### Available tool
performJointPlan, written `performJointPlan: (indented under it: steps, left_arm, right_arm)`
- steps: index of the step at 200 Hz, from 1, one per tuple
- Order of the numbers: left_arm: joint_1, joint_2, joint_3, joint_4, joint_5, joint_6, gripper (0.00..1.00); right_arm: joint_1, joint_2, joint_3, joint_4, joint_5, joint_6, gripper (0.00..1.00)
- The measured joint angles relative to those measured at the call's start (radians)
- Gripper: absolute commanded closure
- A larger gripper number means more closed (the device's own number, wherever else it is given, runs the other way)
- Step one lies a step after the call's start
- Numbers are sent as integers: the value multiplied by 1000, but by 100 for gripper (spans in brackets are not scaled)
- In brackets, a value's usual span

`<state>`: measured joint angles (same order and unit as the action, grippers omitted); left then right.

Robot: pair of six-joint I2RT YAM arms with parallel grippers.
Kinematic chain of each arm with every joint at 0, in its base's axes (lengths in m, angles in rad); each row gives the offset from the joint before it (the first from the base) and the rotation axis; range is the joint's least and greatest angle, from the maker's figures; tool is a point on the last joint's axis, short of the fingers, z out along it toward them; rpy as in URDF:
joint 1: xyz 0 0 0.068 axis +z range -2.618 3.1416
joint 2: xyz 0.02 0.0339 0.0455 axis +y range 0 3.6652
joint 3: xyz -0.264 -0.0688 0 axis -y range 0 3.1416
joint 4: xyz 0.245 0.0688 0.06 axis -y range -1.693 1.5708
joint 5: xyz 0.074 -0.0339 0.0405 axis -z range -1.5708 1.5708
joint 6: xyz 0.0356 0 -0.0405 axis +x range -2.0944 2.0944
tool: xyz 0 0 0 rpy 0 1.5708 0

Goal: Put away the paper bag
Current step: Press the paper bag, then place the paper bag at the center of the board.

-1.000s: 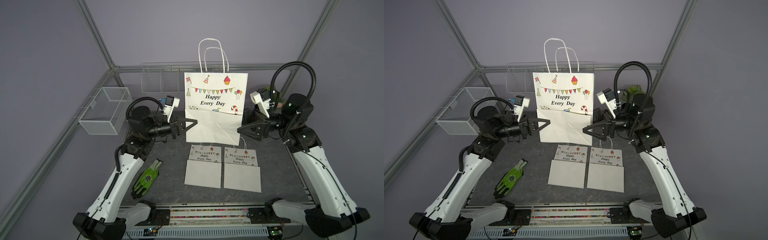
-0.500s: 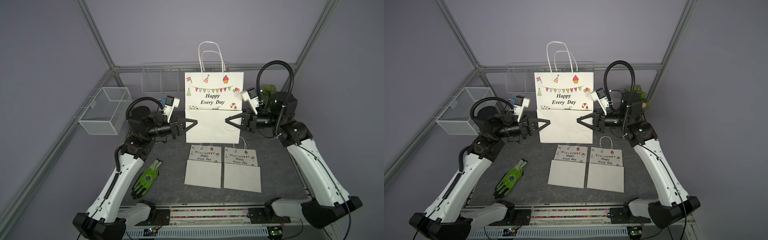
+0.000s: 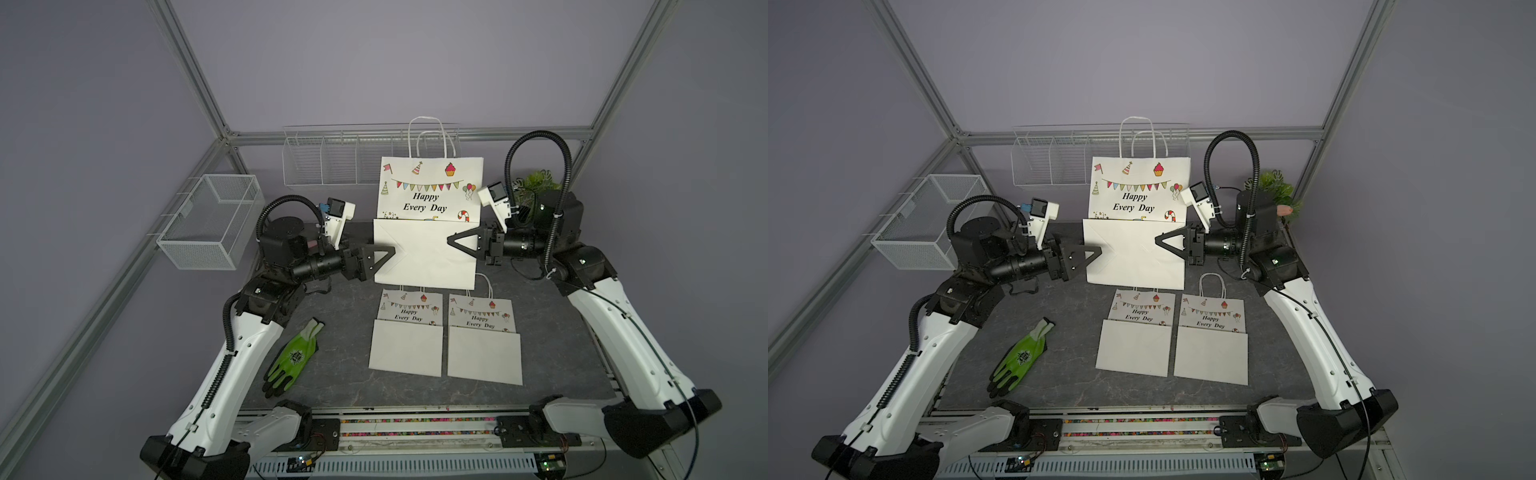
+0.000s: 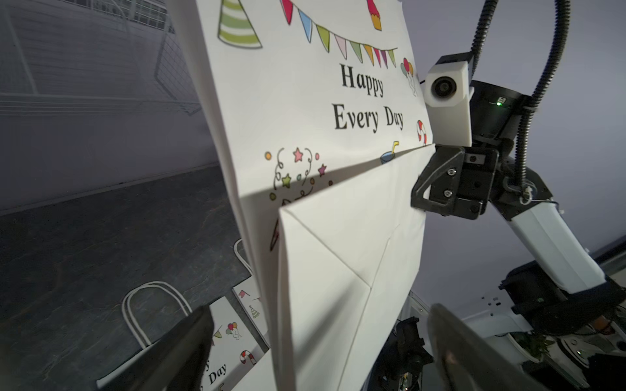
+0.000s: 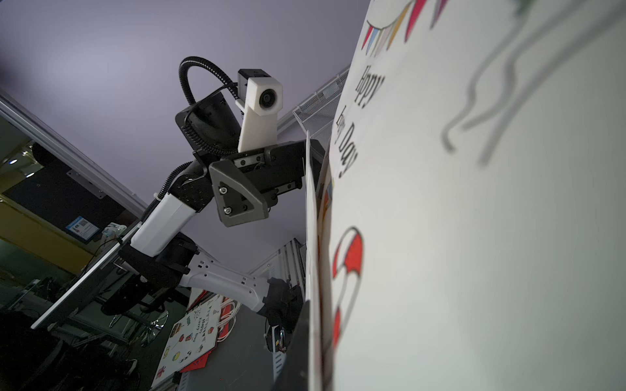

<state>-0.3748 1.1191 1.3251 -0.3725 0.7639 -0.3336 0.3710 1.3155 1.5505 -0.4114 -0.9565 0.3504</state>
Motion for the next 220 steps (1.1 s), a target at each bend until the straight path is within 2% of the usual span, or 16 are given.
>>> performJointPlan:
  steps: [64, 103, 153, 220]
  left_arm:
    - [3, -192, 2, -86, -431, 95, 0]
    - [8, -274, -9, -86, -605, 111, 2]
    - [10, -294, -43, -90, -682, 111, 3]
    - [10, -335, -59, -73, -695, 106, 3]
  right_arm:
    - [19, 52, -121, -10, 140, 16, 93]
    - [89, 159, -172, 28, 245, 71, 93]
    - [199, 391, -142, 184, 329, 199, 93]
    - [292, 765, 70, 332, 366, 346, 93]
